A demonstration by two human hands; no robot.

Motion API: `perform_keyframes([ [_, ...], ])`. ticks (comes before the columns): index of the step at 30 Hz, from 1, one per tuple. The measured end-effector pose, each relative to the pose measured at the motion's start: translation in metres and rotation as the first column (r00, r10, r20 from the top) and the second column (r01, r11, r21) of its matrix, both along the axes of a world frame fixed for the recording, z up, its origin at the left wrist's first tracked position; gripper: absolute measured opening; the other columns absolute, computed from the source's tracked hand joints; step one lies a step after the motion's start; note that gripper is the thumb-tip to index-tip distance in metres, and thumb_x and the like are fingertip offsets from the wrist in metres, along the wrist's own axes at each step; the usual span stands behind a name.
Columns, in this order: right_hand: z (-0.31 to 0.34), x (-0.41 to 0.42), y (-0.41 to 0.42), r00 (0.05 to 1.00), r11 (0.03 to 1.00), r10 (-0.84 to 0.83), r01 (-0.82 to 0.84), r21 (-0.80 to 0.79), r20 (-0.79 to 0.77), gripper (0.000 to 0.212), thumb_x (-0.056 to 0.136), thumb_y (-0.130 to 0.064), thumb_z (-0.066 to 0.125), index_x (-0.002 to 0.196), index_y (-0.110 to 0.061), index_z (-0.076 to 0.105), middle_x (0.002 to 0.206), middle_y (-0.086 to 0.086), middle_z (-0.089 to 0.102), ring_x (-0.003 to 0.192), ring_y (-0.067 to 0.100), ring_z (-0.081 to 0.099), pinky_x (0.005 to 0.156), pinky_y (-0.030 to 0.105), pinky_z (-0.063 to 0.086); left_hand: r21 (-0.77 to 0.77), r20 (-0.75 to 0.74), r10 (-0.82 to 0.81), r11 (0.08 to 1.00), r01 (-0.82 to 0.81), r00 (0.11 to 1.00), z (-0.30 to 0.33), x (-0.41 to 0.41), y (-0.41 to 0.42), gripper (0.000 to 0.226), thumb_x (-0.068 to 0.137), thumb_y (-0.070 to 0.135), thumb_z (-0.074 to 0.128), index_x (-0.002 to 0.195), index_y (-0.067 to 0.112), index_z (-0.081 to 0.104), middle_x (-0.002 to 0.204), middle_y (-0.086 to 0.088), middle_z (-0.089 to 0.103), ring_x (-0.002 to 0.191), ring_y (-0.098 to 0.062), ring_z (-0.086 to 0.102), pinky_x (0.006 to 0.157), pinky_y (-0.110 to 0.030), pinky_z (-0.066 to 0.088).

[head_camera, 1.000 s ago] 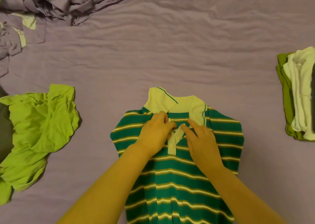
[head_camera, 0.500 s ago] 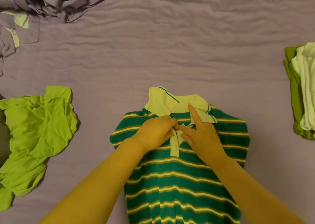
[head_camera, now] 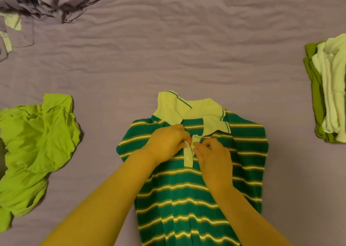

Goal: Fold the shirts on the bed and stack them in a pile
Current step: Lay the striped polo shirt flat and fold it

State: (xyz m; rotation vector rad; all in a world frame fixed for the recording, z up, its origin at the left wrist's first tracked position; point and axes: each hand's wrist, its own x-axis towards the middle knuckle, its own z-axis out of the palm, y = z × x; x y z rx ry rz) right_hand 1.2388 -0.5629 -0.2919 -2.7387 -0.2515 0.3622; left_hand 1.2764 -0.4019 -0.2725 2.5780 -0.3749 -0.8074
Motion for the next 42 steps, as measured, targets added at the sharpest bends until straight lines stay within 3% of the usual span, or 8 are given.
perform_keyframes([
  [2,-0.001,-0.005,0.006,0.999,1.000,0.025,-0.025,0.008,0.023,0.031,0.059,-0.016,0.088,0.086,-0.015,0.072,0.077,0.004,0.063,0.063,0.016,0.058,0.051,0.026,0.047,-0.016,0.004,0.025,1.000,-0.025,1.000,0.000,-0.002,0.000,0.019,0.095,0.029,0.050,0.105,0.028,0.066,0.106,0.003,0.059,0.093,-0.014,0.055,0.080,-0.033,0.052],
  [7,0.004,0.009,0.013,0.935,0.951,-0.220,0.269,0.150,-0.279,0.023,0.097,-0.029,0.046,0.108,-0.022,0.064,0.100,-0.002,0.063,0.086,0.010,0.058,0.069,0.016,0.045,-0.048,0.006,0.053,0.997,-0.052,0.999,-0.002,-0.001,-0.002,0.012,0.092,0.029,0.055,0.098,0.026,0.065,0.100,0.005,0.059,0.089,-0.013,0.055,0.077,-0.030,0.051],
  [13,0.005,0.029,0.010,0.785,0.820,-0.256,0.485,0.303,-0.564,0.014,0.094,-0.024,0.053,0.100,-0.019,0.064,0.088,-0.006,0.059,0.079,0.007,0.055,0.062,0.010,0.038,-0.043,0.042,0.089,0.995,-0.087,0.995,-0.005,0.002,-0.010,0.005,0.091,0.029,0.057,0.090,0.024,0.057,0.089,0.004,0.063,0.078,-0.010,0.052,0.067,-0.023,0.043],
  [21,0.004,0.036,0.004,0.726,0.773,-0.220,0.537,0.338,-0.651,0.007,0.092,-0.019,0.058,0.095,-0.025,0.058,0.089,-0.011,0.056,0.076,0.002,0.053,0.059,0.011,0.038,-0.025,0.087,0.070,0.997,-0.068,0.994,-0.009,0.000,-0.010,0.018,0.094,0.034,0.052,0.105,0.024,0.062,0.101,0.003,0.063,0.090,-0.014,0.058,0.078,-0.030,0.051],
  [26,0.009,0.029,0.003,0.703,0.760,-0.142,0.529,0.378,-0.697,0.016,0.088,-0.021,0.063,0.101,-0.025,0.055,0.088,-0.013,0.058,0.079,0.004,0.055,0.062,0.011,0.042,-0.055,-0.034,0.121,0.991,-0.123,0.992,-0.010,0.004,-0.007,0.020,0.091,0.034,0.057,0.106,0.025,0.065,0.100,0.004,0.064,0.089,-0.013,0.058,0.078,-0.029,0.052],
  [30,0.007,0.023,0.005,0.763,0.821,-0.189,0.468,0.326,-0.619,0.015,0.094,-0.020,0.053,0.106,-0.024,0.060,0.096,-0.007,0.058,0.085,0.007,0.054,0.064,0.010,0.040,-0.086,-0.202,0.155,0.981,-0.175,0.967,-0.010,0.008,-0.003,0.024,0.090,0.034,0.061,0.110,0.022,0.065,0.101,0.004,0.066,0.083,-0.009,0.055,0.082,-0.031,0.053],
  [34,0.006,0.018,0.005,0.840,0.865,-0.157,0.370,0.339,-0.519,0.013,0.096,-0.020,0.049,0.102,-0.023,0.059,0.091,-0.006,0.056,0.083,0.007,0.052,0.066,0.008,0.039,-0.040,-0.204,0.077,0.995,-0.087,0.976,-0.009,0.012,-0.001,0.022,0.093,0.029,0.056,0.113,0.023,0.064,0.105,0.003,0.066,0.088,-0.011,0.056,0.084,-0.030,0.051],
  [42,-0.001,0.023,0.006,0.776,0.737,-0.267,0.546,0.398,-0.571,0.010,0.093,-0.019,0.055,0.088,-0.027,0.052,0.082,-0.010,0.057,0.075,0.007,0.059,0.060,0.010,0.041,-0.067,-0.176,0.072,0.994,-0.084,0.982,-0.008,0.013,-0.005,0.019,0.095,0.031,0.051,0.107,0.019,0.062,0.102,-0.002,0.055,0.085,-0.012,0.050,0.075,-0.026,0.044],
])
